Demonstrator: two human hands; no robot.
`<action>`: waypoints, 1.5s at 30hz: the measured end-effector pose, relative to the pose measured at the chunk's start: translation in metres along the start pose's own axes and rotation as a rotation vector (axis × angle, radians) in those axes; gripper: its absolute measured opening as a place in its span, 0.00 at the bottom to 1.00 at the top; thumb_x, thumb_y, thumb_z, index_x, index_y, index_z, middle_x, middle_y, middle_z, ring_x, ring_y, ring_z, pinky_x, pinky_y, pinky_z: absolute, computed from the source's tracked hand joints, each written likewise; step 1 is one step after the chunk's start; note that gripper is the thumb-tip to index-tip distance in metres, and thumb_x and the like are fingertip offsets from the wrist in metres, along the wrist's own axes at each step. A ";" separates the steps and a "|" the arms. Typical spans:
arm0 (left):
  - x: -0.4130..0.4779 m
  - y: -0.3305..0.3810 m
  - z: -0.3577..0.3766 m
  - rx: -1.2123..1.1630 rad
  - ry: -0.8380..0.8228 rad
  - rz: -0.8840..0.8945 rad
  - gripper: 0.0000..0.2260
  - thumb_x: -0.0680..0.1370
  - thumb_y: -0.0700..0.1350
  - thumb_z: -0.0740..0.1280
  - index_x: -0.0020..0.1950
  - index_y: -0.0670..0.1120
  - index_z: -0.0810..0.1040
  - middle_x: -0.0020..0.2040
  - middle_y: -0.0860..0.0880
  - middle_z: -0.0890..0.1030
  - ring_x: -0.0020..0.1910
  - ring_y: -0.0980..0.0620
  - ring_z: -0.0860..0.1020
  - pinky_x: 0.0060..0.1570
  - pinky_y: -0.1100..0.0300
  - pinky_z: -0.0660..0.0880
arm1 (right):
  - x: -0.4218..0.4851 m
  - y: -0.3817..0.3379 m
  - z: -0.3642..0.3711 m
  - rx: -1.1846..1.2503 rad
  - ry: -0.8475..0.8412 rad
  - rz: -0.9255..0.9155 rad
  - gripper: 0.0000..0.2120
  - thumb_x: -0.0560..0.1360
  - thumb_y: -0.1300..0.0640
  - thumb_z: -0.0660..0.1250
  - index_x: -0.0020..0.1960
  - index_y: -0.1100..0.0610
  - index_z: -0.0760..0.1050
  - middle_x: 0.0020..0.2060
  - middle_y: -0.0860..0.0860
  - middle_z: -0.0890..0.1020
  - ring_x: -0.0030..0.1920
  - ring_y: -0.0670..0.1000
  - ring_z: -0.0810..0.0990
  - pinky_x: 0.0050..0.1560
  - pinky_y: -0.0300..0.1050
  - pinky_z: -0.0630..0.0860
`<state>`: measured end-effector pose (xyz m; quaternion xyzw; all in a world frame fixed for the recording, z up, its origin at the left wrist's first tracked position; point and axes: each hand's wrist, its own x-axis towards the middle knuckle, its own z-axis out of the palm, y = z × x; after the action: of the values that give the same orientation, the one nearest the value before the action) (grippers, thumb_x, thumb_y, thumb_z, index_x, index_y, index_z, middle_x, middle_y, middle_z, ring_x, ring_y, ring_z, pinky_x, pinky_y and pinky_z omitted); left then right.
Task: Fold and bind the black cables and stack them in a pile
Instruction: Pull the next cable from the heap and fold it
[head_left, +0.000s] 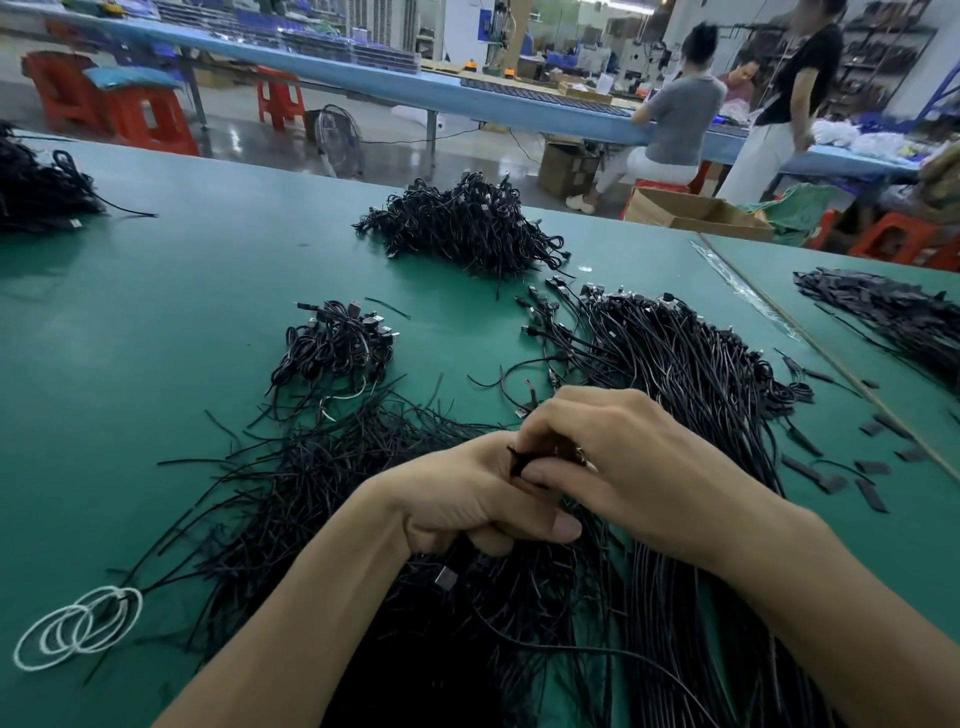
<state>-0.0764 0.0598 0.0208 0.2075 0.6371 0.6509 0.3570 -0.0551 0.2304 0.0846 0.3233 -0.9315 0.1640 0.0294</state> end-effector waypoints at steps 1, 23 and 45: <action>0.000 0.000 0.000 0.001 -0.001 -0.009 0.13 0.74 0.31 0.71 0.47 0.29 0.67 0.33 0.47 0.59 0.26 0.57 0.59 0.23 0.65 0.53 | -0.001 0.000 0.000 -0.002 -0.002 -0.001 0.06 0.77 0.52 0.70 0.53 0.48 0.79 0.46 0.42 0.79 0.48 0.45 0.77 0.52 0.48 0.76; 0.003 0.000 0.005 0.077 -0.051 -0.051 0.21 0.74 0.34 0.71 0.27 0.53 0.69 0.25 0.57 0.65 0.22 0.61 0.62 0.20 0.69 0.59 | 0.003 -0.008 -0.009 -0.222 -0.161 -0.177 0.05 0.80 0.51 0.65 0.53 0.47 0.79 0.51 0.44 0.75 0.42 0.51 0.77 0.44 0.51 0.76; 0.013 0.009 0.013 -0.275 0.347 0.351 0.11 0.79 0.40 0.65 0.62 0.44 0.74 0.41 0.50 0.79 0.37 0.57 0.77 0.35 0.64 0.75 | 0.004 0.003 0.038 0.662 0.620 0.337 0.07 0.79 0.62 0.67 0.44 0.52 0.77 0.40 0.48 0.81 0.40 0.42 0.78 0.44 0.36 0.75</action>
<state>-0.0772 0.0783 0.0287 0.1497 0.5485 0.8089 0.1494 -0.0584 0.2183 0.0482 0.0958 -0.8159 0.5429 0.1743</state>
